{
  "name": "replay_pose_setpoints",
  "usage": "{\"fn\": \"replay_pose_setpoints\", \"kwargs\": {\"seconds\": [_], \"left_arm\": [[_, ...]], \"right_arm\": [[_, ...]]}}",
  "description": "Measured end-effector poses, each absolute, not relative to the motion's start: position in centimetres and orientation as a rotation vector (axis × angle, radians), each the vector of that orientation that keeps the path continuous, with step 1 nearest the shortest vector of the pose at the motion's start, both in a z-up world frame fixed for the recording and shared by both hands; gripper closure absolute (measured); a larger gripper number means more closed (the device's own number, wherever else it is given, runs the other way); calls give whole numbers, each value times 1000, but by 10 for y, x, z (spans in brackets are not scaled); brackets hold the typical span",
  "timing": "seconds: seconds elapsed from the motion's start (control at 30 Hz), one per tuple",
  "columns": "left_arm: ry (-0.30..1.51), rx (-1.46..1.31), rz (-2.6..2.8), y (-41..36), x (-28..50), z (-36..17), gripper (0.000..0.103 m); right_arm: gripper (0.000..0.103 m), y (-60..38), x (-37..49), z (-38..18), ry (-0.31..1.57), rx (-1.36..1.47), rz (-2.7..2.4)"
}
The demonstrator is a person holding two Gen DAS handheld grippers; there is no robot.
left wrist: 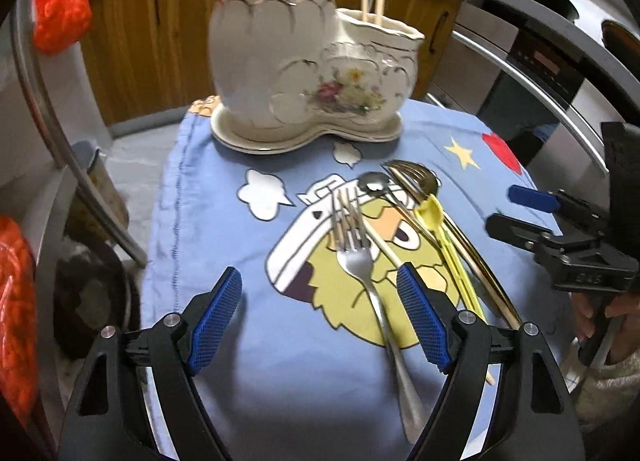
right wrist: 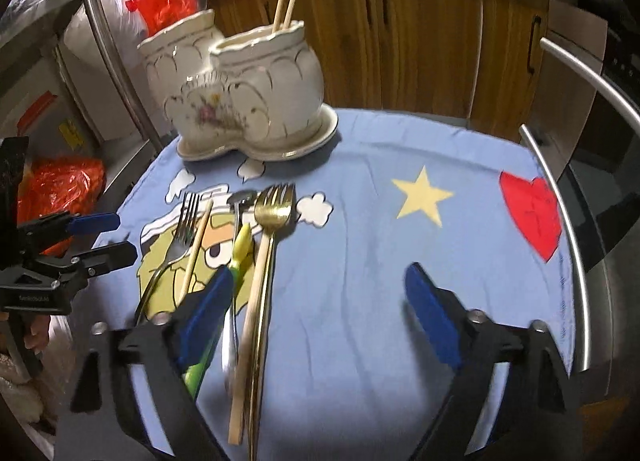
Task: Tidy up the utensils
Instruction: 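Move both tools back down over the silver fork and the gold fork, then grasp and lift the silver fork with the left tool while the right lifts the gold fork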
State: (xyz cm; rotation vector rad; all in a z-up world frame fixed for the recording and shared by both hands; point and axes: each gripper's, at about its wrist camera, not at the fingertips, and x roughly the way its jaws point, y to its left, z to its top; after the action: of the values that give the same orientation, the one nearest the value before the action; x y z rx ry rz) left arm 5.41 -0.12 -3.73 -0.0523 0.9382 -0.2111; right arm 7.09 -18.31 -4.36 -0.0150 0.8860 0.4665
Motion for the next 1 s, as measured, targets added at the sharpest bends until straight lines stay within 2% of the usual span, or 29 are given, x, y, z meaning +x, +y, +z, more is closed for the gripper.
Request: {"fn": "replay_pose_setpoints", "kwargs": {"seconds": [0.13,0.17,0.43,0.5,0.57,0.63,0.7,0.8,1.0], "left_arm": [[936,-25,-229,-12,53,-38,23],[937,-22,-232,-13,54,-38,24],[947,2,-259,-24,53,-41,42],[948,4,-265,-25,53,-42,47],[955,7,-270,-27,54,-43,57],[965,14,-272,-29,55,-45,72],[969,18,-281,-30,54,-46,77],[982,32,-286,-33,54,-48,80],[1019,48,-279,-37,54,-55,81]], "right_arm": [[49,-178,72,-49,910,-3,492],[52,-175,74,-51,915,-10,496],[91,-156,82,-54,941,-25,543],[93,-150,83,-53,941,-37,551],[94,-145,85,-54,945,-63,547],[95,-141,87,-55,958,-75,543],[95,-140,89,-55,965,-82,538],[95,-140,94,-55,978,-70,533],[95,-135,100,-56,981,-73,518]]}}
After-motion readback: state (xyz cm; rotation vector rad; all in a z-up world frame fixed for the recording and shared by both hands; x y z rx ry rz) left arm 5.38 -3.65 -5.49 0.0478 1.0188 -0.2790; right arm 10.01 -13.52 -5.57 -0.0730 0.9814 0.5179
